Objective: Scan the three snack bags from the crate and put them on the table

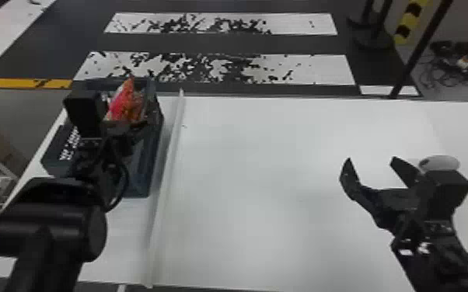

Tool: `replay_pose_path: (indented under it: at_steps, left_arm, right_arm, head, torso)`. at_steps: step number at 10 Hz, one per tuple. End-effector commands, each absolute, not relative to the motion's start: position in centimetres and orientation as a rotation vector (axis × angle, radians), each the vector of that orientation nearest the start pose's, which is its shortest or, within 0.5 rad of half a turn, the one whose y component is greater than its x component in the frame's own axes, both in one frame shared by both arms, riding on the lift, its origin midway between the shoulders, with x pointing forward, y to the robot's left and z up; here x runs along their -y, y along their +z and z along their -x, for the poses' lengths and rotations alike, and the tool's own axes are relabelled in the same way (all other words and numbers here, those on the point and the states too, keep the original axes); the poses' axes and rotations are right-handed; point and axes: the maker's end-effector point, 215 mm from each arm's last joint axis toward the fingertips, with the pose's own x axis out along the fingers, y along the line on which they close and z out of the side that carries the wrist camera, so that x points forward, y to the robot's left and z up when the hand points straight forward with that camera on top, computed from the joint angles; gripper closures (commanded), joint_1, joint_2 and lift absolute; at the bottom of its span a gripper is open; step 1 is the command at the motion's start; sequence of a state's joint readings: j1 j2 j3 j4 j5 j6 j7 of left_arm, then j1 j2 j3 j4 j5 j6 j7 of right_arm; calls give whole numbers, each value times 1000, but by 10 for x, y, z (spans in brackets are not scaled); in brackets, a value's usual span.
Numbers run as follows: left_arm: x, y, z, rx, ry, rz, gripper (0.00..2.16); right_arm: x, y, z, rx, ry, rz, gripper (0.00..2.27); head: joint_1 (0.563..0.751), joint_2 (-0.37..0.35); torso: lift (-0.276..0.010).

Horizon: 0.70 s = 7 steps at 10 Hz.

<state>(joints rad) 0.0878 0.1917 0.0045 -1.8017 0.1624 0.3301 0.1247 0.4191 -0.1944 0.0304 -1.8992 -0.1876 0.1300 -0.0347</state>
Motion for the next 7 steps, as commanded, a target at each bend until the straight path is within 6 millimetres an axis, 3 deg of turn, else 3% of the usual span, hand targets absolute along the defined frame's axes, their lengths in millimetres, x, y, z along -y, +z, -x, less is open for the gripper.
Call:
replay_pose_path:
  at_steps: [1, 4, 7]
  left_arm:
    - [-325, -364, -561, -201, 130, -52, 36]
    - [-345, -372, -556, -225, 153, -55, 36]
    - [-340, -377, -557, -232, 141, -23, 39]
  right_arm:
    - [248, -419, -462, -226, 60, -9, 46]
    - [240, -420, -463, -223, 71, -13, 46]
    - [240, -417, -463, -214, 72, -12, 43]
  head:
    - [695, 53]
    - [695, 94]
    - [695, 110]
  torso:
    - [-94]
    - [-94]
    - [-94]
